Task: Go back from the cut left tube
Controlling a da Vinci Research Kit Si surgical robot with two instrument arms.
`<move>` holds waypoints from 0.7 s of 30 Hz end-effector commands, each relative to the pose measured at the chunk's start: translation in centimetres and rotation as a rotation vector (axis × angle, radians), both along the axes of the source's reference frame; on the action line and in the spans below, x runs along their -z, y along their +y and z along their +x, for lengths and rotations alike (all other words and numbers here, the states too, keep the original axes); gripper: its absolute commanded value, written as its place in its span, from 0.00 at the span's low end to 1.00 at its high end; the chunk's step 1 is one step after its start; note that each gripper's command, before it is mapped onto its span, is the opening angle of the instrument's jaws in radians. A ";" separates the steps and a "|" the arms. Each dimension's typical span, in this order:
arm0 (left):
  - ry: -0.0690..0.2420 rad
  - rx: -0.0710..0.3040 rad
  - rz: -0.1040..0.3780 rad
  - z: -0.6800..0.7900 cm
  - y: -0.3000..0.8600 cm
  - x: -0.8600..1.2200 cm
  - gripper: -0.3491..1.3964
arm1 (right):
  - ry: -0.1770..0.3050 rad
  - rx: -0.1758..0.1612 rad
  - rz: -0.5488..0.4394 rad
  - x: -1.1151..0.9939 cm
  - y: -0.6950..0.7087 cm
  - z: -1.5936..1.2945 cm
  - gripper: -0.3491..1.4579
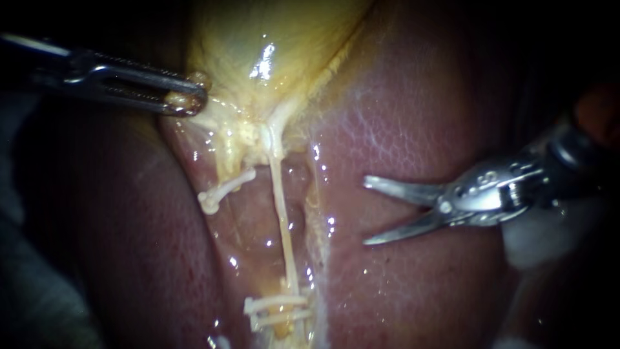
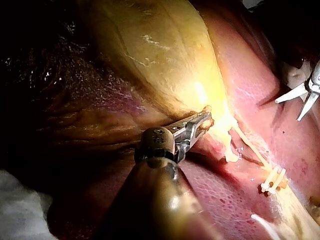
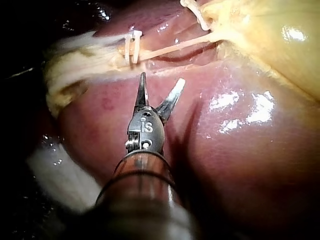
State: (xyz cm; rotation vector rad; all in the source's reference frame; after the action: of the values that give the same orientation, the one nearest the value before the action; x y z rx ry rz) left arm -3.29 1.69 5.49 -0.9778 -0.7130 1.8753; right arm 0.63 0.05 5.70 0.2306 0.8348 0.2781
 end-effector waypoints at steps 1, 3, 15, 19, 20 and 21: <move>0.000 0.000 0.000 0.00 0.00 0.00 0.00 | -0.033 0.008 -0.005 0.01 0.03 -0.03 0.99; 0.000 0.000 0.000 0.00 0.00 0.00 0.00 | -0.089 0.019 -0.021 0.03 0.08 -0.09 0.99; 0.007 0.008 -0.010 -0.16 -0.05 -0.19 0.00 | -0.122 0.053 -0.048 0.05 0.11 -0.11 0.99; 0.010 0.010 -0.017 -0.29 -0.07 -0.37 0.00 | -0.101 0.073 -0.032 0.05 0.12 -0.11 0.99; 0.008 0.007 -0.016 -0.32 -0.07 -0.41 0.00 | -0.101 0.073 -0.032 0.05 0.12 -0.11 0.99; 0.006 0.004 -0.016 -0.35 -0.09 -0.46 0.00 | -0.101 0.073 -0.032 0.05 0.12 -0.11 0.99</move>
State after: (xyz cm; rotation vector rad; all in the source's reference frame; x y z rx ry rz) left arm -3.66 1.59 5.98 -0.9834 -0.6942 1.8832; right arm 0.52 0.16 5.65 0.2136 0.7283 0.2056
